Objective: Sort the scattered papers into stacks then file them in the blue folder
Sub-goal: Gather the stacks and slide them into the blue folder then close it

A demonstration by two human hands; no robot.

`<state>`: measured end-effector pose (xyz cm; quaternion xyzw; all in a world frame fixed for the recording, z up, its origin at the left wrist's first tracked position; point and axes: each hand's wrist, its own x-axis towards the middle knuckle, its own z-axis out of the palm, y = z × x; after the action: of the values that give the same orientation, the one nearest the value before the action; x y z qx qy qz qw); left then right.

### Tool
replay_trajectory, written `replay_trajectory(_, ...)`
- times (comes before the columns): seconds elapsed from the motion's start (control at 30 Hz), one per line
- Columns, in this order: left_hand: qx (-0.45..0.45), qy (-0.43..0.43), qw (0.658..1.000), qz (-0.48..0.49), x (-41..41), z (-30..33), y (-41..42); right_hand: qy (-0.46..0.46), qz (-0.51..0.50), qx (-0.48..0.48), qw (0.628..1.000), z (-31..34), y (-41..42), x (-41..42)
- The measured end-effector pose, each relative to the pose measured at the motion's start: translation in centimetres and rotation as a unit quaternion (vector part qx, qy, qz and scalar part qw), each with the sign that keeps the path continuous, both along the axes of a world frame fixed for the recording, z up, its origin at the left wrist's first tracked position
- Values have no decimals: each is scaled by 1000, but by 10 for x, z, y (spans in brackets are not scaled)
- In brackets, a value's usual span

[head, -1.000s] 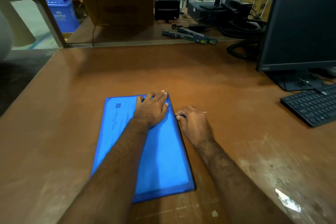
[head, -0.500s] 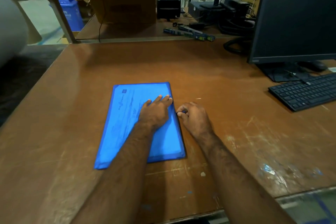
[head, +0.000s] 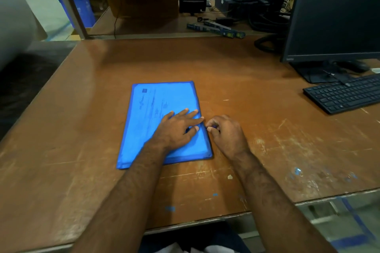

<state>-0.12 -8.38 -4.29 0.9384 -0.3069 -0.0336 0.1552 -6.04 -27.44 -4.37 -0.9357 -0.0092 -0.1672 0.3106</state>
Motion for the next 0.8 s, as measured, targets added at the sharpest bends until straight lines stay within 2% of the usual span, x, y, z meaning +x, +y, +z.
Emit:
replay_trajectory(0.3, 7, -2, 1000, 7, 30, -4, -9, 10, 59, -39, 997, 16, -14, -68)
replay_trajectory(0.43, -26, 7, 1000, 9, 31, -2, -8, 15, 28, -58, 998, 22, -7, -57)
replay_trajectory(0.53, -78, -41, 992, 89, 21, 6, 14, 31, 59, -81, 995, 25, 14, -32)
replay_trajectory(0.6, -60, -110, 976, 179, 8, 9, 43, 96, 78, -131, 984, 24, 34, -16)
replay_trajectory(0.67, -50, -138, 960, 241, -10, 7, 71, 150, 75, -179, 970, 16, 52, -5)
replay_trajectory(0.8, -11, -126, 963, 237, -24, -13, 78, 134, 18, -220, 966, 1, 67, 9)
